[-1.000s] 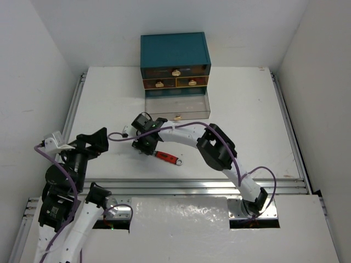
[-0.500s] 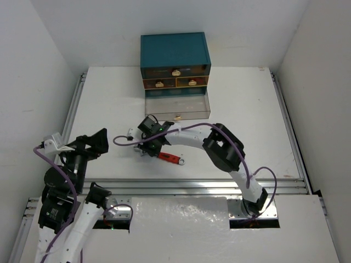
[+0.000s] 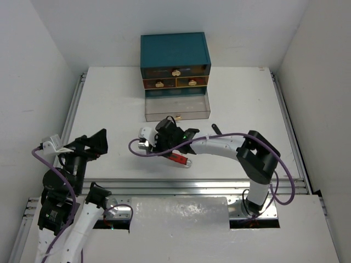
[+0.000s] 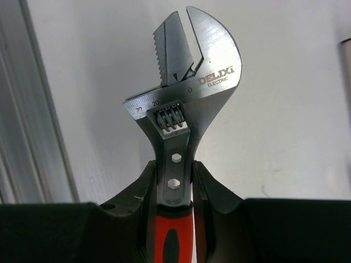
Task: Sort the tools into containers
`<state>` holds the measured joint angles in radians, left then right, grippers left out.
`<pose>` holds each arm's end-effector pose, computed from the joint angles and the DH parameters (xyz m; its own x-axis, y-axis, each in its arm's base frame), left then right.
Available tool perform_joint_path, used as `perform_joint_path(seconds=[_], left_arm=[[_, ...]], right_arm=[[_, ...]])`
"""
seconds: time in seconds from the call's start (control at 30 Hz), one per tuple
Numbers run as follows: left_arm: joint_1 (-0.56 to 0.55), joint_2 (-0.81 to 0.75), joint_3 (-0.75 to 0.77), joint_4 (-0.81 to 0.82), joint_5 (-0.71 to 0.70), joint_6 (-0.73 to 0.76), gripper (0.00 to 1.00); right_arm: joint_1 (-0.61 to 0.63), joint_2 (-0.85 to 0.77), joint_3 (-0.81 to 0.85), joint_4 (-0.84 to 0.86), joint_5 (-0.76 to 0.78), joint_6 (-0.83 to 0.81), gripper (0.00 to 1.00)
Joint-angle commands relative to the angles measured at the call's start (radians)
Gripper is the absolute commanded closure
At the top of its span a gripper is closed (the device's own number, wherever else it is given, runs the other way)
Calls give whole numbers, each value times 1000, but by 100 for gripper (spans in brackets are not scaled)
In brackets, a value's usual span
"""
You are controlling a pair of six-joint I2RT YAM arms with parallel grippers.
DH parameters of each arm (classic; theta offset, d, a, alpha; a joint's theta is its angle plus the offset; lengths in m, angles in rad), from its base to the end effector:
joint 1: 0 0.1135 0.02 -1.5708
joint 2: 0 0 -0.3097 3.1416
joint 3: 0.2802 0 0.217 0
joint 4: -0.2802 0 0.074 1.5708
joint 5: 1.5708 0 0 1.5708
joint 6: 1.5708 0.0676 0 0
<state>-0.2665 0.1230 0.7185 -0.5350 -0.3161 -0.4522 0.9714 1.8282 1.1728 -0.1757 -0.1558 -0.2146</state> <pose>-0.0045 0.0230 0.3265 0.0739 -0.4507 -0.8896 -0.0186 0.8913 -0.4530 0.2145 0.3326 0.2295 -0.2209 -0.6962 -0.6830 -0.9434 0.3303 -0.0316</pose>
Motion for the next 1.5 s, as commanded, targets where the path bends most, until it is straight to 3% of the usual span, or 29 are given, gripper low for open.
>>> perform_joint_path(seconds=[0.0, 0.13, 0.3, 0.47, 0.57, 0.83, 0.97, 1.03, 1.1, 1.17, 1.37, 1.47], left_arm=[[13, -8, -5, 44, 15, 14, 0], [15, -8, -5, 47, 18, 15, 0], [13, -9, -5, 47, 23, 17, 0], [13, -20, -7, 49, 28, 18, 0], [12, -19, -10, 53, 41, 21, 0], [15, -5, -16, 70, 78, 32, 0], [15, 6, -16, 75, 101, 41, 0], [15, 10, -16, 76, 104, 41, 0], [15, 13, -17, 78, 106, 43, 0], [15, 15, -17, 79, 109, 44, 0], [15, 17, -17, 81, 112, 46, 0], [16, 15, -16, 79, 111, 46, 0]], right_arm=[[-7, -93, -7, 228, 45, -26, 100], [-25, -115, 62, 193, 53, -89, 100], [-100, -40, 345, 15, 23, -210, 100], [-198, 133, 646, -149, -7, -342, 100], [-270, 224, 740, -208, -75, -428, 100], [-384, 344, 740, -79, -65, -575, 100], [-411, 424, 829, -152, -64, -574, 100], [-413, 425, 811, -160, -51, -574, 91], [-415, 410, 779, -162, -56, -559, 59], [-415, 387, 760, -182, -65, -546, 41], [-434, 283, 797, -228, 7, -366, 34], [-492, 142, 713, -257, 70, -102, 31]])
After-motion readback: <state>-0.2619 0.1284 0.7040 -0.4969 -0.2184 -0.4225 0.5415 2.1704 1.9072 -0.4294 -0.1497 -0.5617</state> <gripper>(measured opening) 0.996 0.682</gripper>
